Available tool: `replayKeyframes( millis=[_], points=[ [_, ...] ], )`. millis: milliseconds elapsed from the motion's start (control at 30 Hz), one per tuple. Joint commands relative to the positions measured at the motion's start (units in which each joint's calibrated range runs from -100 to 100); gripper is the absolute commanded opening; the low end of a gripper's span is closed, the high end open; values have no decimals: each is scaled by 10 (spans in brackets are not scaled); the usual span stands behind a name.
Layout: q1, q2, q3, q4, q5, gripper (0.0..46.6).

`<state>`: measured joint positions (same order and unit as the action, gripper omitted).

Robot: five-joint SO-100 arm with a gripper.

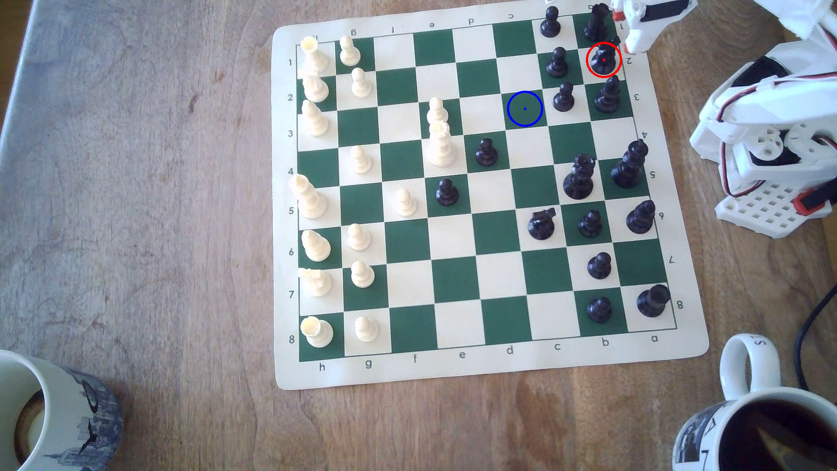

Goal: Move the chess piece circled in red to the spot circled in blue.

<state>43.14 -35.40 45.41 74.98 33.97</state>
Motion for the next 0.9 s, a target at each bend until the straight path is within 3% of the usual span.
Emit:
replayKeyframes(
  millis=[0, 867],
  points=[
    [2, 7, 13, -45, -1, 132],
    [-11, 56, 74, -137, -8, 117]
  ],
)
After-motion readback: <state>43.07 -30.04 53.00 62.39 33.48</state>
